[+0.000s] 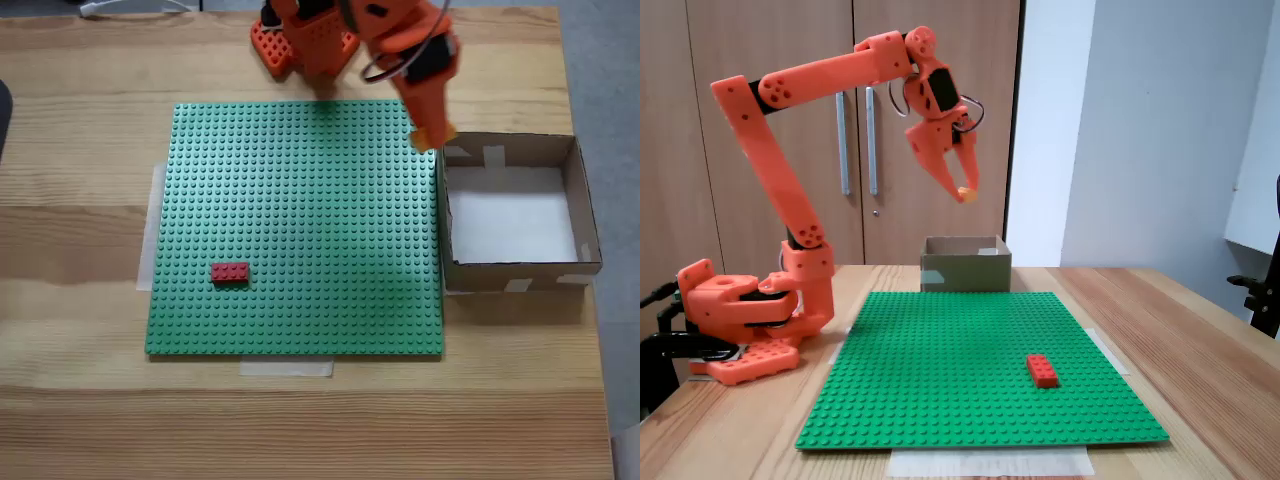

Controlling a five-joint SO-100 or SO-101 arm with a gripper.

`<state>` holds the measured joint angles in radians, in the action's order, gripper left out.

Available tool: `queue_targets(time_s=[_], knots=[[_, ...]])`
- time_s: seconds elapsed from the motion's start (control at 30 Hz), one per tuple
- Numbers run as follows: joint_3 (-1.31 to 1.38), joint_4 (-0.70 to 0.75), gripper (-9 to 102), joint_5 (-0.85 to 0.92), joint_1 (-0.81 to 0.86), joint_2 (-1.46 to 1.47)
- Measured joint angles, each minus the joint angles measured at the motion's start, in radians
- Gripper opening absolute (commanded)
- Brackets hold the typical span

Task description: Pick the yellow lego block and put it in the box.

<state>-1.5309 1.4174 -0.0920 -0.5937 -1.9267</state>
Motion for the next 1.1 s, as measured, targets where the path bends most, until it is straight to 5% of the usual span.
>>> queue_targets(time_s=[0.5, 1.1], knots=[[0.423, 0.077, -1, -0.054, -0.169, 0.436], [0.485, 0.014, -1, -0.038, -0.216, 0.782]])
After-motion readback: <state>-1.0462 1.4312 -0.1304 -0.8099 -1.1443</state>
